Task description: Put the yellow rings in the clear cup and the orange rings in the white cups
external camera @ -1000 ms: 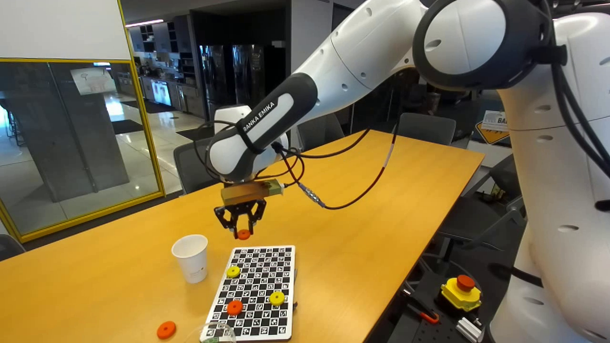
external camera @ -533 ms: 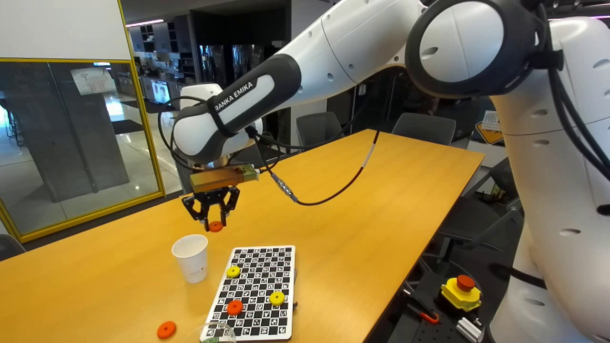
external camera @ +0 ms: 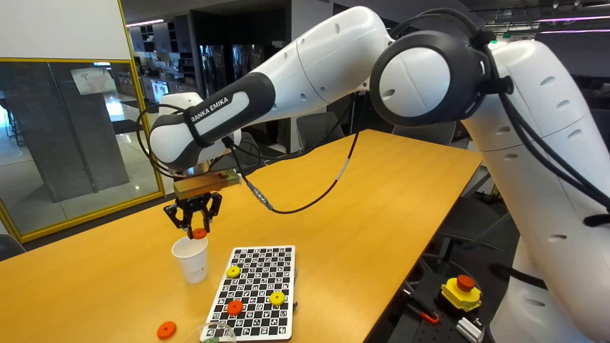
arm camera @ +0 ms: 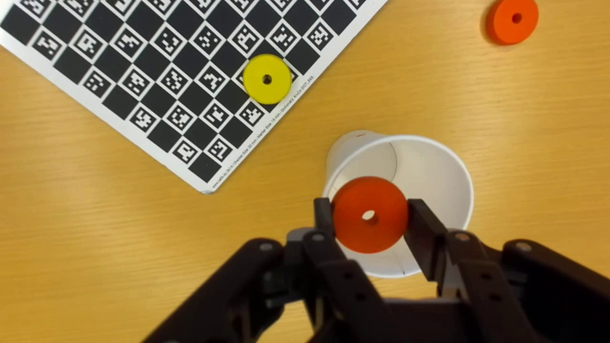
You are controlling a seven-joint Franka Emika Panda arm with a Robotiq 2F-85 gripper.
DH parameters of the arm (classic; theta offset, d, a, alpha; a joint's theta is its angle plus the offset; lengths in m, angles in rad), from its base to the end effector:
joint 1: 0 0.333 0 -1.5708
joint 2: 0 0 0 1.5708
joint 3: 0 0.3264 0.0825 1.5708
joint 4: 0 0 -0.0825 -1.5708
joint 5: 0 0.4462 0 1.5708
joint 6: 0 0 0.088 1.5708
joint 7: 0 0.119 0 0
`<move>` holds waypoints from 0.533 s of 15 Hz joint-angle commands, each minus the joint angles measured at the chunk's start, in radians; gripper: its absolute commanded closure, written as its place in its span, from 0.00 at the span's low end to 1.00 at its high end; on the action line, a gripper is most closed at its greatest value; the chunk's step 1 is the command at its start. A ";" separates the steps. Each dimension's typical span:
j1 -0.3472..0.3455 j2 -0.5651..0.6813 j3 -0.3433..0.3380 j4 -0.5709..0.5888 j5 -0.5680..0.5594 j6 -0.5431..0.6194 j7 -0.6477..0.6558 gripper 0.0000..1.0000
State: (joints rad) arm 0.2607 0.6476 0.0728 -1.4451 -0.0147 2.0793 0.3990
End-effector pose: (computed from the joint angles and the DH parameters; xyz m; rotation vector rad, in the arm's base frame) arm 0.7374 0.2452 0.2735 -3.1144 0.1133 0.0345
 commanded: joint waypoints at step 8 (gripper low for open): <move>0.022 0.185 0.007 0.293 0.011 -0.155 -0.068 0.72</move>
State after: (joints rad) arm 0.2735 0.7789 0.0782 -1.2607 -0.0145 1.9852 0.3522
